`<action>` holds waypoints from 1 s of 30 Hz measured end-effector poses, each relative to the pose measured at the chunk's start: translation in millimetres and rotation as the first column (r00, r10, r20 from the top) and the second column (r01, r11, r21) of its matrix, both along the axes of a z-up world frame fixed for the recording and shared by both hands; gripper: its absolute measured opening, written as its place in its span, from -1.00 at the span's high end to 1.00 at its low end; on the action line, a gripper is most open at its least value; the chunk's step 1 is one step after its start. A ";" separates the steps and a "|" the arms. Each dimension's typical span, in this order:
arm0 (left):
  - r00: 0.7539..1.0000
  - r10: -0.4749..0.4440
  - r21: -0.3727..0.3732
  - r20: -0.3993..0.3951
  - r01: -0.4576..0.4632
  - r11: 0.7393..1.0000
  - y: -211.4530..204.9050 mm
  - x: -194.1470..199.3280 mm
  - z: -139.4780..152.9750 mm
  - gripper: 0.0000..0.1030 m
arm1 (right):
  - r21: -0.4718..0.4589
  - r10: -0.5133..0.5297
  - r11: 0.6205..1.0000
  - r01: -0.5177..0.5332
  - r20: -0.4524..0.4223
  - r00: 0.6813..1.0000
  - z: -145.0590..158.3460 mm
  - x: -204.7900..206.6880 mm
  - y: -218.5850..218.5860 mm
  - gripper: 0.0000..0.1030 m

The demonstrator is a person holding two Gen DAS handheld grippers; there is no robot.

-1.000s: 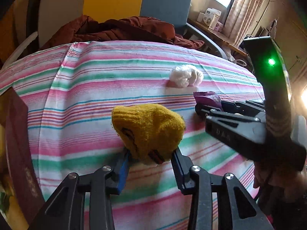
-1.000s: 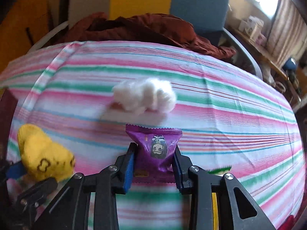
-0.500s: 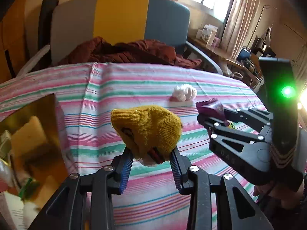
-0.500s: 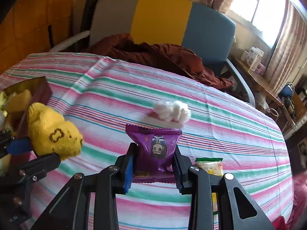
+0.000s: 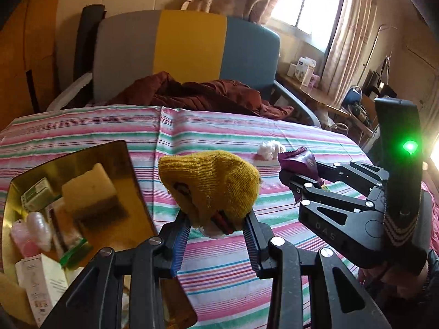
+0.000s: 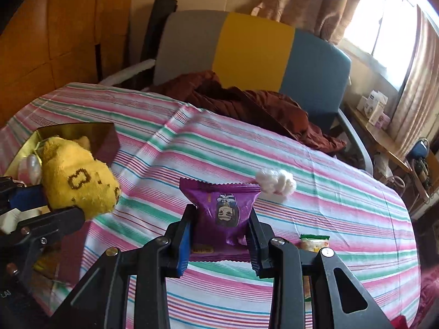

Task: Organize objects
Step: 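Carry the yellow plush and purple packet into the gold tray and release both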

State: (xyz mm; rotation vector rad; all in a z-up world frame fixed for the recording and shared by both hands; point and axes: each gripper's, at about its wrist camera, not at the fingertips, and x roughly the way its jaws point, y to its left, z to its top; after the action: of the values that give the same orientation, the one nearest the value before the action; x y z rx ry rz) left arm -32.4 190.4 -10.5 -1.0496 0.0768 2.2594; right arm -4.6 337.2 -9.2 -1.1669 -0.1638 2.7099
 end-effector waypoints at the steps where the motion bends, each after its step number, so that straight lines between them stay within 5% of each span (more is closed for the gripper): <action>1: 1.000 0.007 0.003 -0.001 -0.007 1.000 -3.5 -0.1 1.2 0.27 | 0.001 0.007 1.000 -0.007 -0.004 1.000 2.1 0.4 -3.4 0.33; 30: 0.978 0.209 0.042 -0.008 -0.209 0.977 -113.2 8.9 10.8 0.27 | 0.022 0.196 0.981 -0.195 -0.068 0.978 34.8 -2.5 -96.0 0.33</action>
State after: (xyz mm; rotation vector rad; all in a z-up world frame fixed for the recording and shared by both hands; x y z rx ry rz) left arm -23.4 77.2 0.3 -1.0645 -0.0781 2.4449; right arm -7.1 241.1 25.5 -1.1034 -0.3035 2.9094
